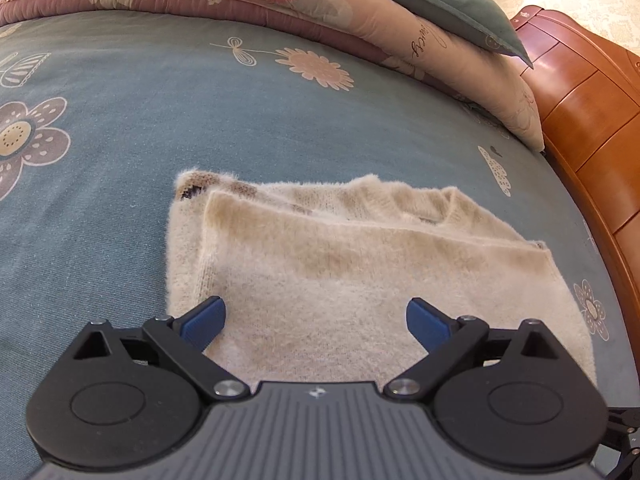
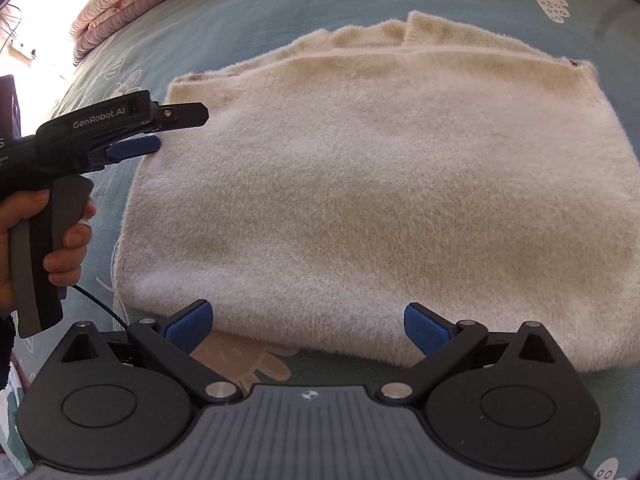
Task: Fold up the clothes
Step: 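Close the left gripper on the sweater sleeve cuff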
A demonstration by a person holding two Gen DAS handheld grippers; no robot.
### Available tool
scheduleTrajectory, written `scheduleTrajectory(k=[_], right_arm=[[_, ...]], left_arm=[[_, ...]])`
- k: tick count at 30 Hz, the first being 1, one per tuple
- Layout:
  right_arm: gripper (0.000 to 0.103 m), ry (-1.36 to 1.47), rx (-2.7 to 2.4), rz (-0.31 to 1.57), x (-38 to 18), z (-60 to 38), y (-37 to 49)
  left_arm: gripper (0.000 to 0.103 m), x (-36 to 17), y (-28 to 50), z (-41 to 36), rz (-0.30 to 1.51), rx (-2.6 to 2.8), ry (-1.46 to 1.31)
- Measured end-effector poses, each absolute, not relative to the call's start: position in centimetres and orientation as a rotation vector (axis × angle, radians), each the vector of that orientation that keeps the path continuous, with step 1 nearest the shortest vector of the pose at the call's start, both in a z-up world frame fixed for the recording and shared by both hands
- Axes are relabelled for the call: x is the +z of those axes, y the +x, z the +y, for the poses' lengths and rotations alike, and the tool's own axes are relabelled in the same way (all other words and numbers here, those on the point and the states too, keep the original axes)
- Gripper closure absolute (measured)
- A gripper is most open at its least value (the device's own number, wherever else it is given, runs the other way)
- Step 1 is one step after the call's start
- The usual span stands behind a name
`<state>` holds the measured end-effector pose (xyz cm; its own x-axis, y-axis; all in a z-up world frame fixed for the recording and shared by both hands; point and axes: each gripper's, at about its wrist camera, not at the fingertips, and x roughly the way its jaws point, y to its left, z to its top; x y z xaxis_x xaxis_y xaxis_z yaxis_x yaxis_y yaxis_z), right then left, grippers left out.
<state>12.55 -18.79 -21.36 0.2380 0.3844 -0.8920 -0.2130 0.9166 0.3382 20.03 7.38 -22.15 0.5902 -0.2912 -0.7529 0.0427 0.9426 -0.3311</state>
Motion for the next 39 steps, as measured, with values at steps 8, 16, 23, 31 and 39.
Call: scheduleTrajectory(k=[8, 16, 23, 31, 39], right_arm=[[0.000, 0.218, 0.404, 1.263, -21.5, -20.4, 13.0], [0.000, 0.210, 0.424, 1.284, -22.1, -19.7, 12.9], [0.000, 0.229, 0.436, 1.259, -21.3, -19.0, 13.9], [0.000, 0.240, 0.462, 1.233, -20.3, -18.5, 14.2], [0.000, 0.261, 0.439, 1.235, -20.7, -18.9, 14.5]], left_arm=[[0.006, -23.8, 21.1, 12.8, 1.017, -0.169, -0.460], [0.006, -26.8, 23.9, 15.1, 1.099, -0.293, -0.612], [0.006, -27.6, 24.5, 14.9, 1.137, -0.409, -0.651], [0.006, -29.0, 22.7, 15.3, 1.199, -0.513, -0.769], [0.007, -28.9, 25.7, 15.5, 1.112, -0.522, -0.794]])
